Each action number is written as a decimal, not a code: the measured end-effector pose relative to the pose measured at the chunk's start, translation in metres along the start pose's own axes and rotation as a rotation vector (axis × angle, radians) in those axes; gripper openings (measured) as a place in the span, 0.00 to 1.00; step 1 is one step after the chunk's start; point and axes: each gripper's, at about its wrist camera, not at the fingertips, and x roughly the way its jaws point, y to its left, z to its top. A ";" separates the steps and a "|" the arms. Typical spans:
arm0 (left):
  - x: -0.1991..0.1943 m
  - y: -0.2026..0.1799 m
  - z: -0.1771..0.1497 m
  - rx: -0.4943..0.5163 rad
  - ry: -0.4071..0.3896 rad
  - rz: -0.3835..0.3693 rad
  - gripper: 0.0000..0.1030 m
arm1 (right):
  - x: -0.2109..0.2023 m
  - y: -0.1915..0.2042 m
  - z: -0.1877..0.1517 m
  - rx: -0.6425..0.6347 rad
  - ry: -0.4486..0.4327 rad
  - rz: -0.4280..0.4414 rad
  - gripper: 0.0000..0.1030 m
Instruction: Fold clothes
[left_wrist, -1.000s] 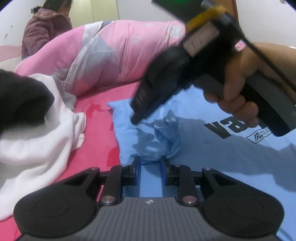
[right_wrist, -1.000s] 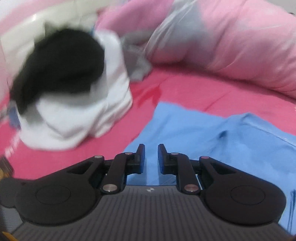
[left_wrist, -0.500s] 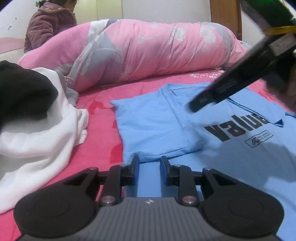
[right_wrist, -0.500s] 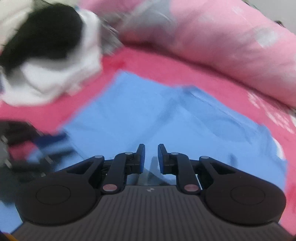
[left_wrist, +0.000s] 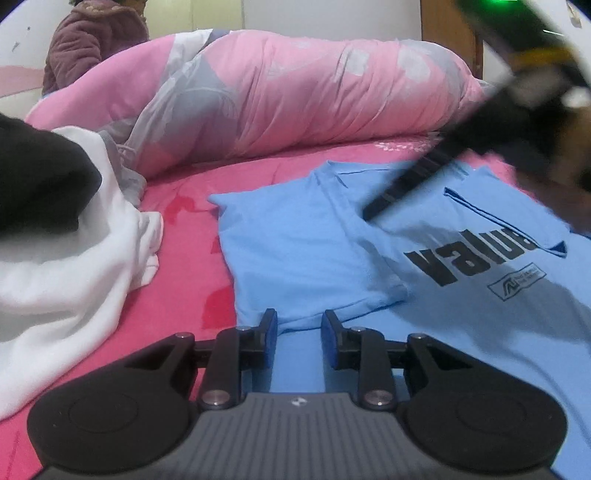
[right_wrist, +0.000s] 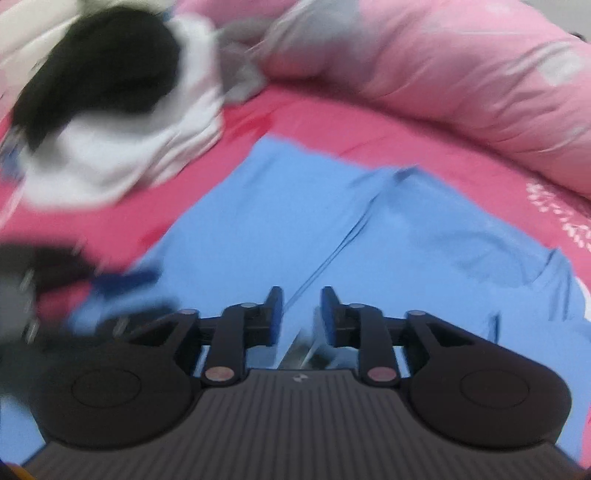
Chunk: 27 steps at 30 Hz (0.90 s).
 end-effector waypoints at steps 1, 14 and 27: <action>0.000 0.000 -0.001 -0.001 -0.002 0.000 0.28 | 0.009 -0.005 0.008 0.045 -0.016 -0.007 0.33; -0.001 0.006 -0.006 -0.035 -0.019 -0.023 0.28 | 0.045 -0.026 0.020 0.267 -0.144 -0.098 0.02; -0.001 0.008 -0.006 -0.052 -0.026 -0.032 0.28 | 0.027 -0.001 0.035 0.130 -0.251 -0.174 0.09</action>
